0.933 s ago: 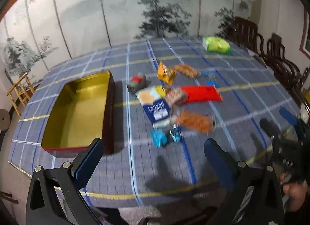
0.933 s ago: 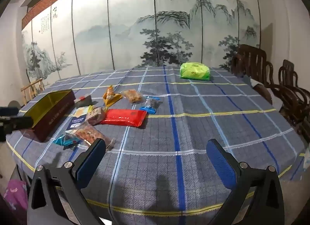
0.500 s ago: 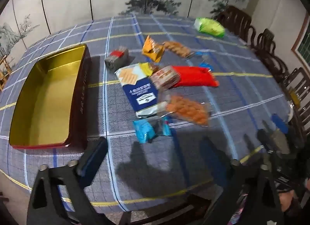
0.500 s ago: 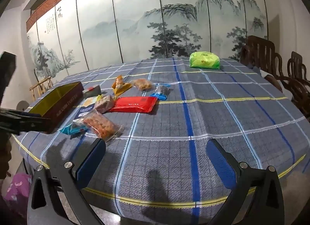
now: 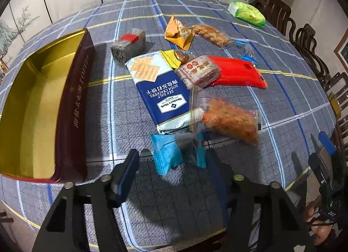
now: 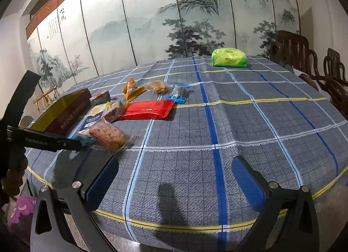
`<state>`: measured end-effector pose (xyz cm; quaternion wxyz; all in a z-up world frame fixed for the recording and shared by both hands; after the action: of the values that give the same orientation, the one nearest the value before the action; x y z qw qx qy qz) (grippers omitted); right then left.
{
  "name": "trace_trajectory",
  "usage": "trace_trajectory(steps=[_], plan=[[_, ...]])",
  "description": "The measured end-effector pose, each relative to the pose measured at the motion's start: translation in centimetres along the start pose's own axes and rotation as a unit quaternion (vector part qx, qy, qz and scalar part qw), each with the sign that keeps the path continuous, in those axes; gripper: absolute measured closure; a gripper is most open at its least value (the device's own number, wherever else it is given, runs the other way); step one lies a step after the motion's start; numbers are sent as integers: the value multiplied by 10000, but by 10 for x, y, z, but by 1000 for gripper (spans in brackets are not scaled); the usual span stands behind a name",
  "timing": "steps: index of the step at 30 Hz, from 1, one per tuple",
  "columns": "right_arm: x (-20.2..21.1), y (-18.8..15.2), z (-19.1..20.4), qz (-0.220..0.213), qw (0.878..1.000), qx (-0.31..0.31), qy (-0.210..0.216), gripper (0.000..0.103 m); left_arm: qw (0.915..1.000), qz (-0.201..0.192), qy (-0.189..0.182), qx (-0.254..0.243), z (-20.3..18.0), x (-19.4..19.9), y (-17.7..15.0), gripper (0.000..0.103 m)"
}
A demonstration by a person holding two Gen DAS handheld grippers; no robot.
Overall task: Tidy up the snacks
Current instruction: 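Reach the left gripper to the blue candy packet and grasp it, then carry the blue packet toward the tin with the left gripper while the right gripper grasps the orange snack bag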
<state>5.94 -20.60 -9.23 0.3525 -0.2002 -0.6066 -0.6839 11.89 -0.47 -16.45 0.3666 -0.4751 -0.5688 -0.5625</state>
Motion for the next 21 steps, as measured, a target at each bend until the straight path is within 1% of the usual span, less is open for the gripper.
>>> trace_trajectory(steps=[1, 4, 6, 8, 9, 11, 13, 16, 20, 21], plan=[[-1, -1, 0, 10, 10000, -9, 3, 0, 10000, 35, -33, 26, 0, -2, 1, 53], [-2, 0, 0, 33, 10000, -22, 7, 0, 10000, 23, -1, 19, 1, -6, 4, 53], [-3, 0, -1, 37, 10000, -24, -1, 0, 10000, -39, 49, -45, 0, -6, 6, 60], [-4, 0, 0, 51, 10000, -36, 13, 0, 9998, -82, 111, -141, -1, -7, 6, 69], [-4, 0, 0, 58, 10000, -37, 15, 0, 9994, -113, 185, -256, -3, -7, 6, 72], [-6, -1, 1, 80, 10000, -19, 20, 0, 9990, -147, 216, -350, -5, -5, 4, 77], [-6, -1, 4, 98, 9999, 20, 27, 0, 9995, -144, 99, -269, -4, -1, -3, 77], [-5, 2, 9, 94, 9998, 134, 86, 0, 9994, -208, 18, -260, -4, 11, -13, 77], [-6, 9, 30, 169, 9976, 546, 401, 0, 9988, -324, -130, -330, -11, 34, -28, 77], [-7, 11, 38, 202, 9958, 699, 560, 0, 9985, -379, -151, -357, -13, 42, -30, 77]])
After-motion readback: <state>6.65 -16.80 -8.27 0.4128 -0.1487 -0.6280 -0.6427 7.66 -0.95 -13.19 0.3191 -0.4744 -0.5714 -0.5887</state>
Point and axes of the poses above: each gripper's, at about its wrist camera, not at the fingertips, and x roughly against the way its jaws point, z to its left, y to its top, the point moved 9 cm from there along -x, roughly the way its jaws point, and after that the axes turned 8 degrees about z, right-handed, at the moved point
